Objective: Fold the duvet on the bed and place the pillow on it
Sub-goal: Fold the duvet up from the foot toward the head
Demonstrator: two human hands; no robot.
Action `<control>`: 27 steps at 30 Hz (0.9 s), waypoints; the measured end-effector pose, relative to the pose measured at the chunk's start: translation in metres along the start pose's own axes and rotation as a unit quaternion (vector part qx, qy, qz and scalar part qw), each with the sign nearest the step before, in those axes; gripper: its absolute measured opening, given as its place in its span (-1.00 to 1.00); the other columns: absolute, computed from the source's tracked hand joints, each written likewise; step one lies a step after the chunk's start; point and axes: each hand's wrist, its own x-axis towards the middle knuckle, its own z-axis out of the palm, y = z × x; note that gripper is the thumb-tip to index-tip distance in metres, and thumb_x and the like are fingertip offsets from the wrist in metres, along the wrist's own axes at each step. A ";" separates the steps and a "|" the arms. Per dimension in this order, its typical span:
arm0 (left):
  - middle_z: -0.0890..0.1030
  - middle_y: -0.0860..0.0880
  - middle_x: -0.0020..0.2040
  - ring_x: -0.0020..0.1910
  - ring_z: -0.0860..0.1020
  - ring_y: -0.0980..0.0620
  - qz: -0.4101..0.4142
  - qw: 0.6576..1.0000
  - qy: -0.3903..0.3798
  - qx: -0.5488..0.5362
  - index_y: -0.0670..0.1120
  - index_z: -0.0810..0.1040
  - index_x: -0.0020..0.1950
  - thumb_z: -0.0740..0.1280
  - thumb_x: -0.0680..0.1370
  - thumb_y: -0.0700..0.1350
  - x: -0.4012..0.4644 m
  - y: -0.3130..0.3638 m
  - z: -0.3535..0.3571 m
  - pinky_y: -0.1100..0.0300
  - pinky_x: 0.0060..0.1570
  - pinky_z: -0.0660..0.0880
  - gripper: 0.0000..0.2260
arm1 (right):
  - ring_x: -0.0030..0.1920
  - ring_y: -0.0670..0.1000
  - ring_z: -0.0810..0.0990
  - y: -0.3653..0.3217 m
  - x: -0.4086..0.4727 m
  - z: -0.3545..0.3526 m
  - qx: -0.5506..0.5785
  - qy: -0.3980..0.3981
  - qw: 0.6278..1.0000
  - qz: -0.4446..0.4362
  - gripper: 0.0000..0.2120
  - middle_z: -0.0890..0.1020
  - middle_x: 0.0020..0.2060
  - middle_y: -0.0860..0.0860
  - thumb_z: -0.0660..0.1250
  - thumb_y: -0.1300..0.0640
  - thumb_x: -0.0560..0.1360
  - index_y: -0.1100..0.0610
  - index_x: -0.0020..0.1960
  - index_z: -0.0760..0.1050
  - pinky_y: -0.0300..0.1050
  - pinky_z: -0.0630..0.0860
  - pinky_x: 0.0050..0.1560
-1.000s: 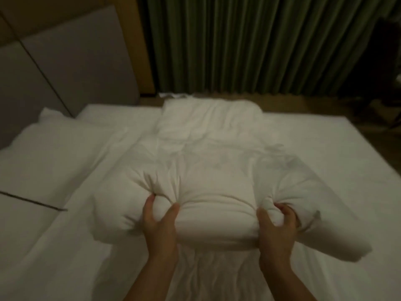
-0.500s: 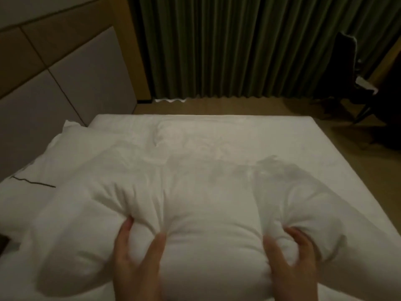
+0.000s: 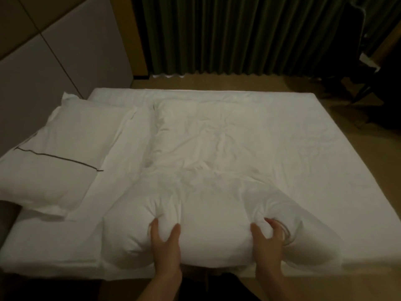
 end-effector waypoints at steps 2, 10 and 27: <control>0.40 0.03 0.45 0.37 0.41 -0.12 0.009 1.000 0.008 -0.007 0.45 0.35 0.31 0.50 0.47 -0.13 0.006 0.010 0.012 -0.18 0.38 0.38 -0.37 | 0.13 0.09 0.47 -0.010 0.011 0.004 0.015 -0.001 1.000 -0.003 -0.65 0.52 0.12 0.07 0.41 0.23 0.49 0.11 0.24 0.45 -0.09 0.33 0.11; 0.49 -0.06 0.33 0.30 0.45 -0.07 0.146 0.988 0.010 0.049 -0.01 0.44 0.41 0.41 0.47 -0.36 0.076 0.102 0.114 0.08 0.32 0.35 -0.45 | -0.05 0.10 0.57 -0.091 0.122 0.065 0.005 0.000 0.998 -0.056 -0.78 0.62 -0.10 0.02 0.38 0.25 0.43 -0.01 0.01 0.52 0.01 0.51 0.02; -0.09 -0.03 0.64 0.60 -0.14 -0.16 0.145 0.756 -0.074 0.635 0.34 -0.13 0.56 -0.08 0.61 0.34 0.321 0.105 0.266 -0.27 0.50 -0.03 -0.47 | 0.57 0.09 -0.23 -0.061 0.416 0.198 -0.593 -0.233 0.727 -0.255 -0.39 -0.18 0.59 -0.05 -0.06 -0.33 0.56 -0.28 0.54 -0.21 0.34 -0.13 0.48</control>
